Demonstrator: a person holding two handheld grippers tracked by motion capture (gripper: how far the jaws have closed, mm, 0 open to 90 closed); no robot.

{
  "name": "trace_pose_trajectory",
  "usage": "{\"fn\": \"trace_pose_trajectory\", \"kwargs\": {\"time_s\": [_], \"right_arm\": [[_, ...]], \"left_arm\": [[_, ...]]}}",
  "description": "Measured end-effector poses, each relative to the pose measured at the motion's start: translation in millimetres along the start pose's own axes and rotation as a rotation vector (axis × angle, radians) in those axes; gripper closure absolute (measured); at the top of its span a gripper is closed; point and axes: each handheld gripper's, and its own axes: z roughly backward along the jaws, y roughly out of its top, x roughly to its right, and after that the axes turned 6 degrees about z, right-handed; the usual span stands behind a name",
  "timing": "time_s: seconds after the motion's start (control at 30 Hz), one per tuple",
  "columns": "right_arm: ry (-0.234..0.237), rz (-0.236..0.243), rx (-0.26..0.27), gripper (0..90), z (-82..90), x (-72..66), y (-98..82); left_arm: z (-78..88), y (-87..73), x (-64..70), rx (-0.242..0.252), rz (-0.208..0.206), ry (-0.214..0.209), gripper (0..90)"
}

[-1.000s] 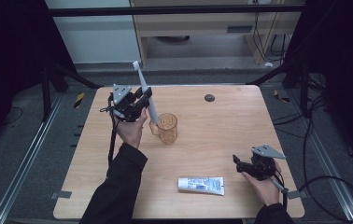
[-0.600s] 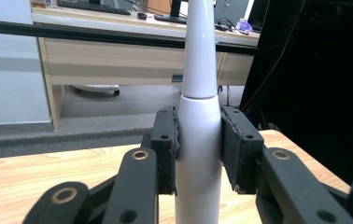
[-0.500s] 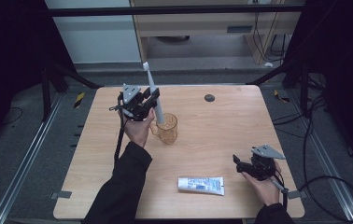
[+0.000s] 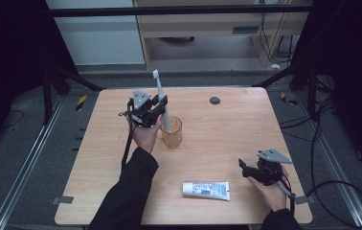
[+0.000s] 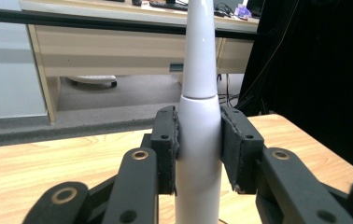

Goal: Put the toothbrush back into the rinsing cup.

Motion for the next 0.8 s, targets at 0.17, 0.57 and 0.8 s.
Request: {"fn": "trace_pose_trajectory", "kwargs": {"time_s": [0.17, 0.57, 0.8], "right_arm": [[0.001, 0.005, -0.004, 18.1, -0.3, -0.4, -0.2], [-0.001, 0.009, -0.007, 18.1, -0.5, -1.2, -0.2], [-0.001, 0.017, -0.008, 18.1, -0.7, -1.7, -0.1]], "left_arm": [[-2.8, -8.0, -1.9, -0.023, -0.003, 0.008, 67.4], [-1.6, -28.8, -4.3, -0.039, -0.014, -0.006, 67.4], [-0.8, -40.5, 0.2, -0.046, -0.042, -0.014, 67.3]]}}
